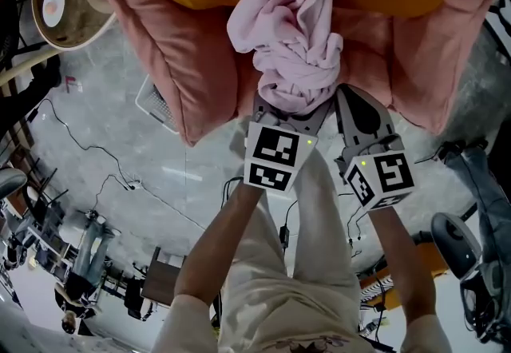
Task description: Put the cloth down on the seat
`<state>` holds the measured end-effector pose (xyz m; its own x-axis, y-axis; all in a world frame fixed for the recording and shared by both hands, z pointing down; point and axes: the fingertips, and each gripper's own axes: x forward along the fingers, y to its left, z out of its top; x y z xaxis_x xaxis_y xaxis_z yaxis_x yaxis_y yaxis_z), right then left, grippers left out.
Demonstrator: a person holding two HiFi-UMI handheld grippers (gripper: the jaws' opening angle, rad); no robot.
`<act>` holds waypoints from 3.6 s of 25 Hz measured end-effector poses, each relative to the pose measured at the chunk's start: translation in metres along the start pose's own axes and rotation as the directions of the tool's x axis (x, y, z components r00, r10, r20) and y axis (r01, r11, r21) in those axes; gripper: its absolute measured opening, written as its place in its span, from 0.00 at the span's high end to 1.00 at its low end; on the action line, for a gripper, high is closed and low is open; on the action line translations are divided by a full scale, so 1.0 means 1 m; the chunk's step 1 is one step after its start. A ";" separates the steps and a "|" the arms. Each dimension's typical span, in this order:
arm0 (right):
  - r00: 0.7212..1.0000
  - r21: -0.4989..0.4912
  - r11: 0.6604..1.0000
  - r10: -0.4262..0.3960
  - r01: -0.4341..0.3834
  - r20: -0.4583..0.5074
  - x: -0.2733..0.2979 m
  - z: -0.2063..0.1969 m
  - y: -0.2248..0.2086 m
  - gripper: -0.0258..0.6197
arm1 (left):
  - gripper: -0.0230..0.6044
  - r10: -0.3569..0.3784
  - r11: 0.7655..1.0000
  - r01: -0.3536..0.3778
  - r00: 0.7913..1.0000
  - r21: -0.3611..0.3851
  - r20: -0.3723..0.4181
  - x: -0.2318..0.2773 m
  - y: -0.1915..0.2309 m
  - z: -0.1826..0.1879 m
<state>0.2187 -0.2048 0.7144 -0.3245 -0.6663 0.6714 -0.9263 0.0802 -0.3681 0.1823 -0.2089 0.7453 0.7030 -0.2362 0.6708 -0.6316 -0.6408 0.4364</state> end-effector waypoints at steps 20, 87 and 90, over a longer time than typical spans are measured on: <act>0.996 -0.001 0.997 -0.075 0.075 -0.056 0.004 -0.028 -0.023 0.93 | 0.26 -0.134 0.991 0.132 0.985 -0.026 -0.108 0.027 -0.019 -0.035; 0.961 -0.164 0.985 0.099 -0.058 0.257 -0.293 0.205 0.257 0.93 | 0.96 -0.006 0.983 -0.060 0.934 0.175 0.358 -0.430 -0.143 0.227; 0.951 -0.173 0.983 0.109 -0.060 0.288 -0.315 0.204 0.265 0.93 | 0.96 -0.028 0.978 -0.053 0.926 0.203 0.377 -0.443 -0.162 0.224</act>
<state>0.1145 -0.1249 0.2737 -0.3544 -0.8388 0.4133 -0.9243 0.2473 -0.2907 0.0462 -0.1643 0.2426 0.7919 -0.4763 0.3822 -0.5885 -0.7623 0.2693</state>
